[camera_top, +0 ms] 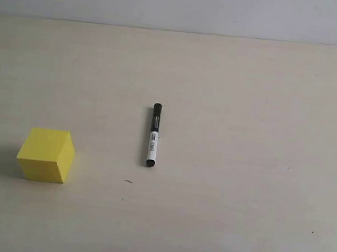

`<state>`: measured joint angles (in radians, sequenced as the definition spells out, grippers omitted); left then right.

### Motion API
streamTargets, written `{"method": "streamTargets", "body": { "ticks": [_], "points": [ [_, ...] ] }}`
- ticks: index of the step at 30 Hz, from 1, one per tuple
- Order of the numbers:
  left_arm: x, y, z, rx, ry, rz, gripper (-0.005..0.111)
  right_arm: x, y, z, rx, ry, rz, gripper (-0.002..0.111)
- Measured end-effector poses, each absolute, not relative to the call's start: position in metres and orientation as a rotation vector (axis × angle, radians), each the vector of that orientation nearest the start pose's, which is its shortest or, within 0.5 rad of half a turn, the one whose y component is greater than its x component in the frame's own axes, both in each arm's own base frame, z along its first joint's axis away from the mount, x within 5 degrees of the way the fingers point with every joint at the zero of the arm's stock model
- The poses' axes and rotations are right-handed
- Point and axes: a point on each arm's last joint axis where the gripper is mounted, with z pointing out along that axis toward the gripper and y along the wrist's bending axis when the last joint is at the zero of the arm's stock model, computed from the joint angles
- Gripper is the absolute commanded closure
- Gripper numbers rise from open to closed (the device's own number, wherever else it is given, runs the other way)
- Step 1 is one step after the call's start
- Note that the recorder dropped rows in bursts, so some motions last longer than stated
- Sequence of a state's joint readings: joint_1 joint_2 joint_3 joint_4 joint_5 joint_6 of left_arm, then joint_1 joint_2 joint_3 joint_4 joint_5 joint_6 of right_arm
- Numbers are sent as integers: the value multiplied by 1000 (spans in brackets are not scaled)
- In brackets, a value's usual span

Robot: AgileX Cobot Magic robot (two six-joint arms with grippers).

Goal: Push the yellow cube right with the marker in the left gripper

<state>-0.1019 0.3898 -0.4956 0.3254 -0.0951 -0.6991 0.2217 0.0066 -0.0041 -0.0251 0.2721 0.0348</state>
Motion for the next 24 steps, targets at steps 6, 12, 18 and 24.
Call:
{"method": "streamTargets", "body": {
  "ticks": [6, 12, 18, 24],
  "points": [
    [177, -19, 372, -202, 1854, -223, 107, 54, 12, 190, -181, 1752, 163, 108],
    [244, -75, 322, 87, 2489, -214, 107, 54, 12, 190, -181, 1752, 163, 108],
    [267, -148, 294, 417, 2684, -275, 107, 54, 12, 190, -181, 1752, 163, 108],
    [286, -210, 273, 591, 2777, -267, 106, 54, 12, 190, -181, 1752, 163, 108]
  ]
}}
